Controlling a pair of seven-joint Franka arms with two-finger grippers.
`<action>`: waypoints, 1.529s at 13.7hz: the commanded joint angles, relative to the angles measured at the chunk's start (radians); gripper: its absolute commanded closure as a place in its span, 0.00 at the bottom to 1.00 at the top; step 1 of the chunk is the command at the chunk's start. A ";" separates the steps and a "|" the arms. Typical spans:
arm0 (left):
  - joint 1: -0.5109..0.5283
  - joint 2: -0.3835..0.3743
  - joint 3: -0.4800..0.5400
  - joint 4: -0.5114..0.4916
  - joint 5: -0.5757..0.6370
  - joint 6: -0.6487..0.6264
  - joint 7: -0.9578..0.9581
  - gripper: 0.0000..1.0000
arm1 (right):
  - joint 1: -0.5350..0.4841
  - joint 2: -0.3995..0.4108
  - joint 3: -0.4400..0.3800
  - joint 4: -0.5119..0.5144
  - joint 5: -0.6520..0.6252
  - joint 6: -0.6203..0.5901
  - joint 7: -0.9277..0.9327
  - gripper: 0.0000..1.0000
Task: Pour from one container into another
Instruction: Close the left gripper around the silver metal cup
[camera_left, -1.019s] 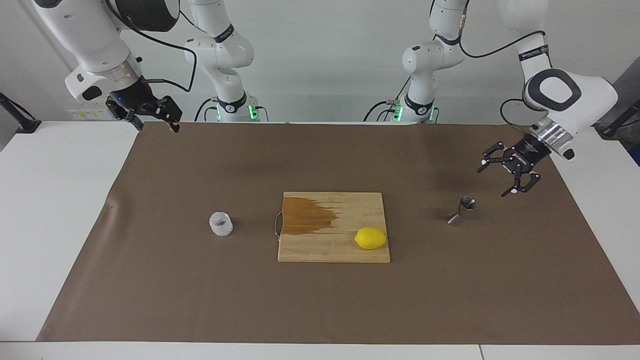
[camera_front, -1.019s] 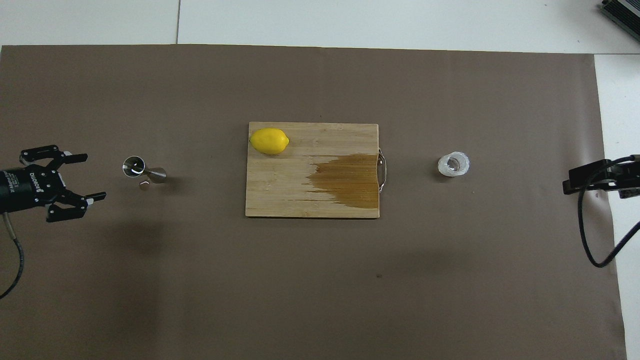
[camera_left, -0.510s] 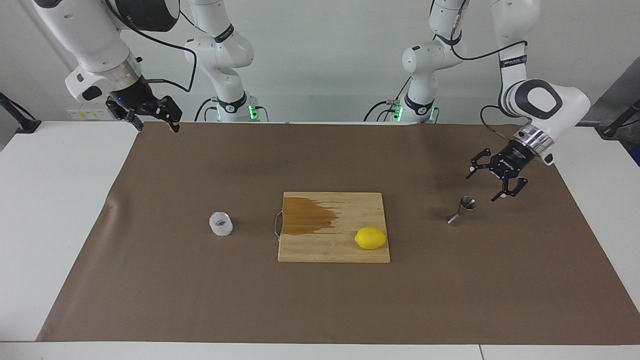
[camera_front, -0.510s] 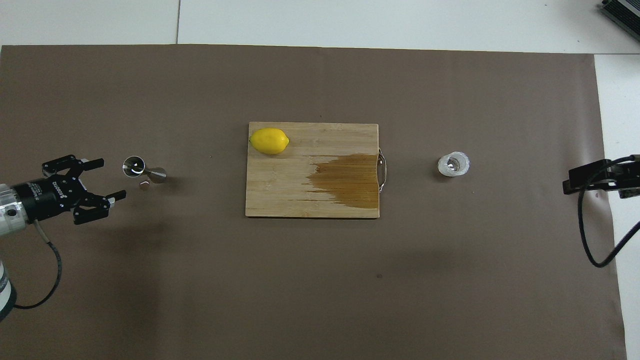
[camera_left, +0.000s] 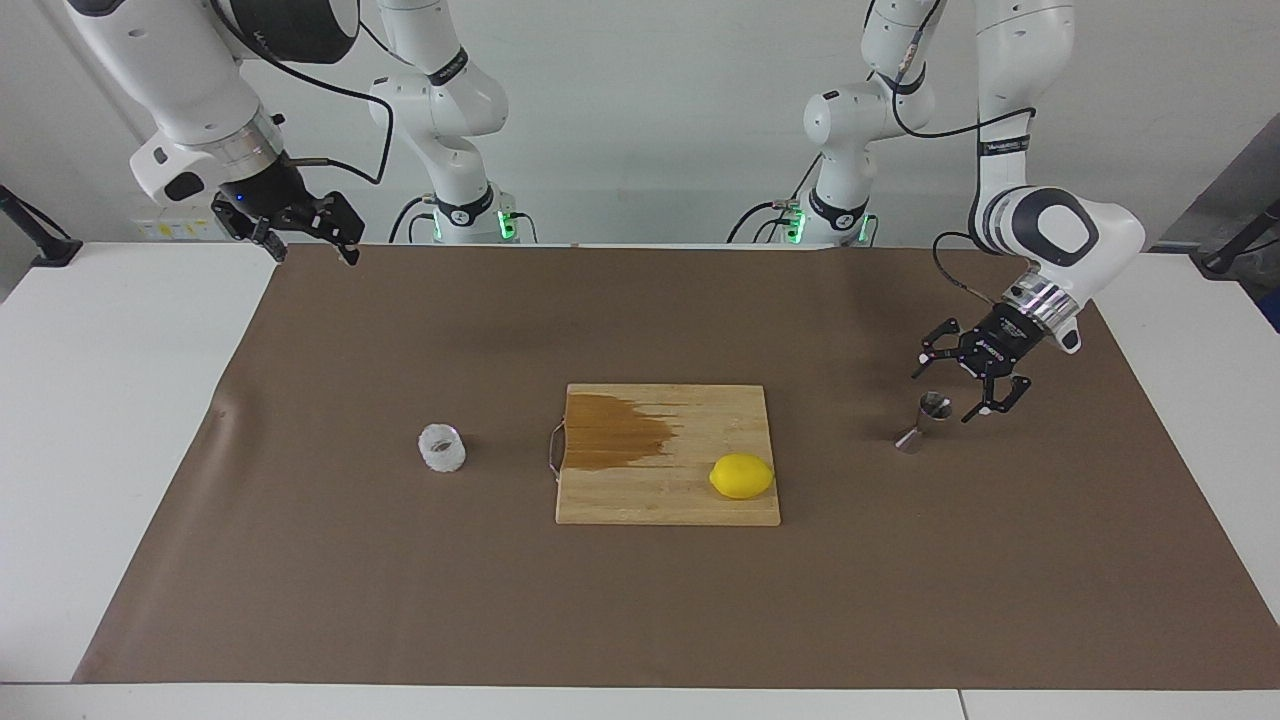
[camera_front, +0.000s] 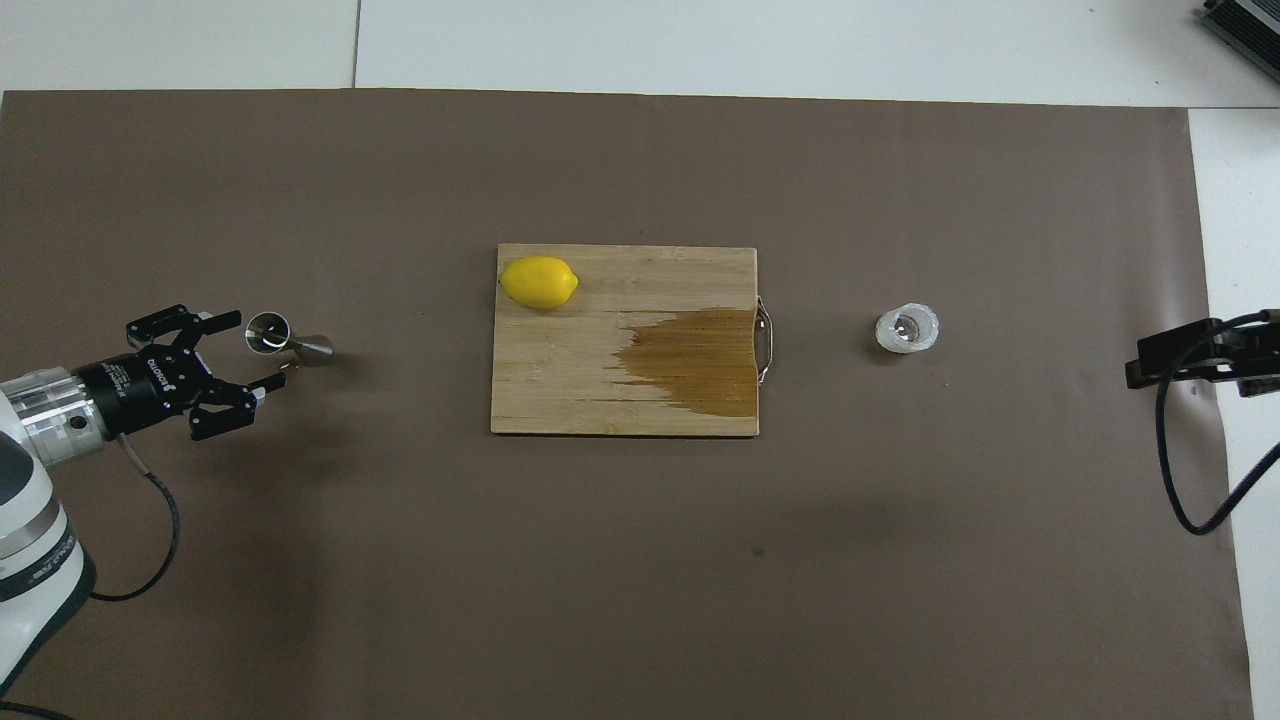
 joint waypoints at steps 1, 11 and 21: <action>-0.043 0.006 0.008 -0.010 -0.078 0.046 0.061 0.00 | -0.015 0.006 0.011 0.013 -0.003 -0.012 0.012 0.00; -0.048 0.003 0.008 -0.023 -0.086 0.054 0.084 0.00 | -0.015 0.006 0.011 0.013 -0.001 -0.012 0.012 0.00; -0.042 0.000 0.008 -0.027 -0.086 0.055 0.086 0.13 | -0.015 0.006 0.011 0.013 -0.003 -0.012 0.012 0.00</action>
